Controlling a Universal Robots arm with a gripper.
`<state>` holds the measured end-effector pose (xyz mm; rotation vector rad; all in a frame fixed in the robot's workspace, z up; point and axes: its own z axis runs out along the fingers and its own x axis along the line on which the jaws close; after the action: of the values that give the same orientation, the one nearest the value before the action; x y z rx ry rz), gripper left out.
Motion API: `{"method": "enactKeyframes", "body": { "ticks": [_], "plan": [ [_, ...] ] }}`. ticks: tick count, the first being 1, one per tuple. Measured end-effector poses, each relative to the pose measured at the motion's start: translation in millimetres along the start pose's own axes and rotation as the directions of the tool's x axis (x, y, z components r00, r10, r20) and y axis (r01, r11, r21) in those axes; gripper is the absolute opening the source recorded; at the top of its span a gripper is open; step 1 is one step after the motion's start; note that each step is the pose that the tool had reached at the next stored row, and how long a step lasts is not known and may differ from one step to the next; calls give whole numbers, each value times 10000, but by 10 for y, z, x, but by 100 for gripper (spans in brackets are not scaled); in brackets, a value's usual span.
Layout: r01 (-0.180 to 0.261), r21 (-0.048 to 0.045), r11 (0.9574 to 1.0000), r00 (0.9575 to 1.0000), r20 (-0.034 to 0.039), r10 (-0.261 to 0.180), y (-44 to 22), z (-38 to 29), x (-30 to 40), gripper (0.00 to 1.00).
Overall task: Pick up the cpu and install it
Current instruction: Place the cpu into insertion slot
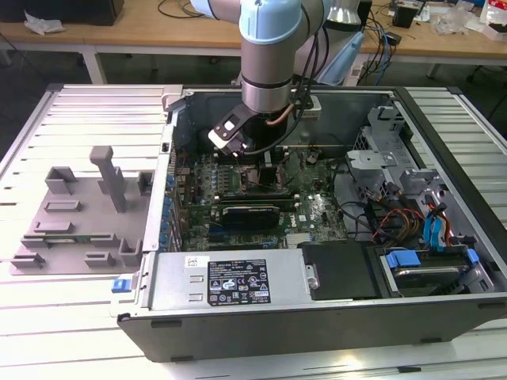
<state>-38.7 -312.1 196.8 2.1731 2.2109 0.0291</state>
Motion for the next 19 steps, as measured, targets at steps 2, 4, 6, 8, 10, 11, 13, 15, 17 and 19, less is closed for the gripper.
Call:
{"method": "enactKeyframes", "body": {
  "ticks": [2,4,6,8,10,11,13,15,17,19],
  "plan": [
    [0,3,10000,10000,2,0,-1,5,0,55],
    [0,2,10000,10000,1,0,-1,6,0,55],
    [-9,0,10000,10000,0,9,-2,7,0,55],
    [-21,-4,10000,10000,-1,21,-8,7,1,55],
    [-86,0,10000,10000,3,86,-16,6,0,55],
    [-140,1,9999,9999,6,140,-17,6,0,55],
    [-186,2,9998,9998,8,186,-17,7,0,55],
    [-187,2,9998,9998,7,187,-9,8,0,55],
    [-186,2,9998,9998,9,186,0,8,-1,55],
    [-185,4,9998,9998,11,185,0,15,-1,55]
  ]
}}
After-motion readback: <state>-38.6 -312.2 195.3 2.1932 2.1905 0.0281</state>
